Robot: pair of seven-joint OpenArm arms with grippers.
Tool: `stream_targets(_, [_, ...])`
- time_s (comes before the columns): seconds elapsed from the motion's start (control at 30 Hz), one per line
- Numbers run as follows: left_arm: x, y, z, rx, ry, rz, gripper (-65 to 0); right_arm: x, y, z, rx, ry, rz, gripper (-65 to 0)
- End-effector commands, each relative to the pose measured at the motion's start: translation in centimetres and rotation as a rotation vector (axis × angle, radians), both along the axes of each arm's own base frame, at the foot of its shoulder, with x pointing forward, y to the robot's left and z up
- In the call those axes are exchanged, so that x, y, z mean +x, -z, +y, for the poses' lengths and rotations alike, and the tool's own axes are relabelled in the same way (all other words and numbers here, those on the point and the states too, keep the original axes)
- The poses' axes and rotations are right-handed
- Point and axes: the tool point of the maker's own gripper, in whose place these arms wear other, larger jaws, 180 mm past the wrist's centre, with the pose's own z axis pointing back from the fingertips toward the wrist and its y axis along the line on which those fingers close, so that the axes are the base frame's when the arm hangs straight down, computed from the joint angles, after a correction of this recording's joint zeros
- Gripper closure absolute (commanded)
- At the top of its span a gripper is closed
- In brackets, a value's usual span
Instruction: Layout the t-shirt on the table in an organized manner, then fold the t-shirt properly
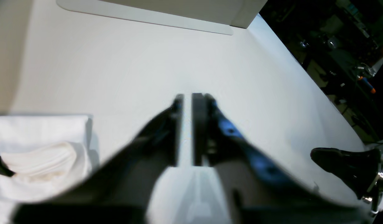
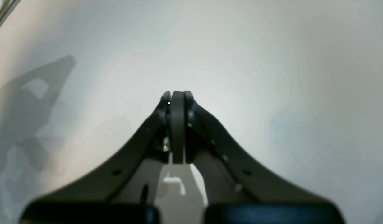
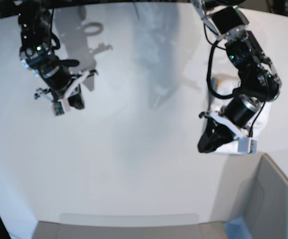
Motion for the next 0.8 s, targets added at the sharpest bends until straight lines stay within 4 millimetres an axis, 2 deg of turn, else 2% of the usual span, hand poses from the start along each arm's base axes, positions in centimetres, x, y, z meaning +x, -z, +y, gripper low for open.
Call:
stream_targets(0.0, [0.2,-1.8,-0.1,-0.015,-0.001,-0.065,-16.3,0.7,-1.5,0.0,0.006,-0.005,-0.057,0.0])
stream_targets(0.07, [-0.5,-1.5,-0.3,-0.006,0.005,-0.057,-26.9,0.7,-1.6,0.0,0.006,-0.005,-0.06,0.0])
stream_targets(0.1, [-0.7,-1.6,-0.5,0.006,0.012,-0.06,-29.8,0.8,-1.6,0.0,0.006,-0.005,-0.061,0.0])
stream_targets(0.33, [-1.1,-1.3,-1.1,0.06,0.06,-0.037,-29.9,1.1,-2.1,0.1,0.019,-0.003,-0.073,0.0])
stream_targets(0.4, [-1.1,-1.3,-1.0,0.061,0.056,-0.033,-29.8,1.6,-2.8,1.0,0.077,-0.001,-0.09,-2.2])
stream_targets(0.47, [-1.0,-1.2,-0.8,0.067,0.052,-0.031,-29.8,2.5,-4.3,1.5,0.159,0.01,-0.119,-7.3])
stream_targets(0.53, [-0.9,-0.6,-0.2,0.11,0.022,-0.011,-29.5,3.4,-6.3,1.9,0.312,0.031,-0.149,-13.6])
stream_targets(0.63, [-0.5,0.6,1.4,0.213,-0.046,0.026,-24.5,4.1,-10.2,2.4,0.593,0.023,-0.191,-21.2])
stream_targets(0.7, [0.0,0.6,2.5,0.268,-0.103,0.011,-21.3,3.9,-11.9,3.1,0.719,-0.015,-0.194,-23.8])
stream_targets(0.77, [0.2,0.4,4.0,0.343,-0.17,-0.01,-19.2,3.7,-12.5,3.7,0.758,-0.051,-0.178,-24.0])
